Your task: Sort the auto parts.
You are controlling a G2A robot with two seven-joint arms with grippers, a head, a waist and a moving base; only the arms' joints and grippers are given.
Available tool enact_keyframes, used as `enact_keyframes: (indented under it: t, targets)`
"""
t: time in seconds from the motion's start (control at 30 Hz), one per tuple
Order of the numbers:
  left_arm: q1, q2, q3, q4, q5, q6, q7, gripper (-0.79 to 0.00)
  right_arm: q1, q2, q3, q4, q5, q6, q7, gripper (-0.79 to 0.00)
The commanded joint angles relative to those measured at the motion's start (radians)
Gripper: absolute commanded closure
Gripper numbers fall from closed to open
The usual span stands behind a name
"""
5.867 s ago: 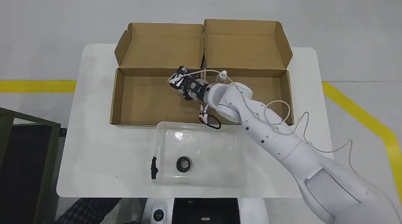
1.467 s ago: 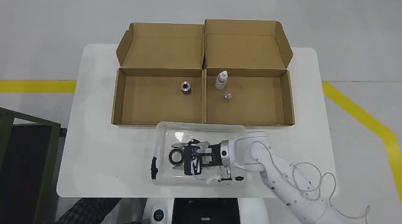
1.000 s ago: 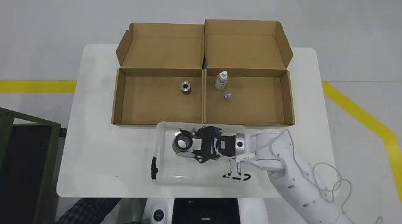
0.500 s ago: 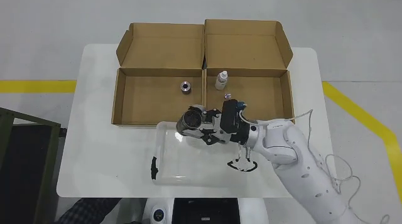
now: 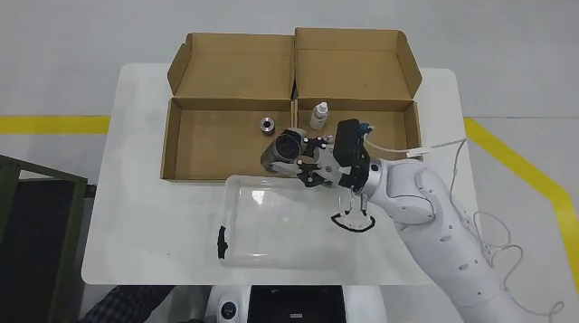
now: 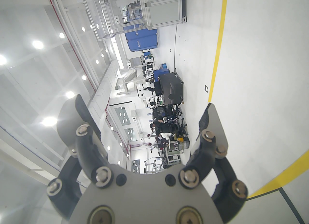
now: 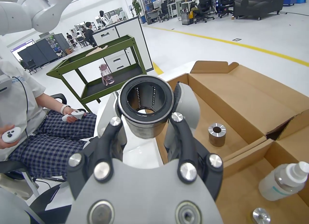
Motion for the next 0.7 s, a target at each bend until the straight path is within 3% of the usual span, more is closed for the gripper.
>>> enact_keyframes:
  t: [0.0, 0.17, 0.67]
  targets:
    - [0.0, 0.0, 0.0, 0.0, 0.0, 0.0, 0.0, -0.785, 0.006, -0.001, 0.0, 0.009, 0.007, 0.003, -0.002, 0.0]
    - [0.0, 0.0, 0.0, 0.0, 0.0, 0.0, 0.0, -0.785, 0.026, -0.004, -0.006, 0.031, -0.007, 0.029, -0.014, 0.0]
    - [0.0, 0.0, 0.0, 0.0, 0.0, 0.0, 0.0, -0.785, 0.131, -0.027, -0.117, 0.068, -0.26, 0.145, 0.044, 0.0]
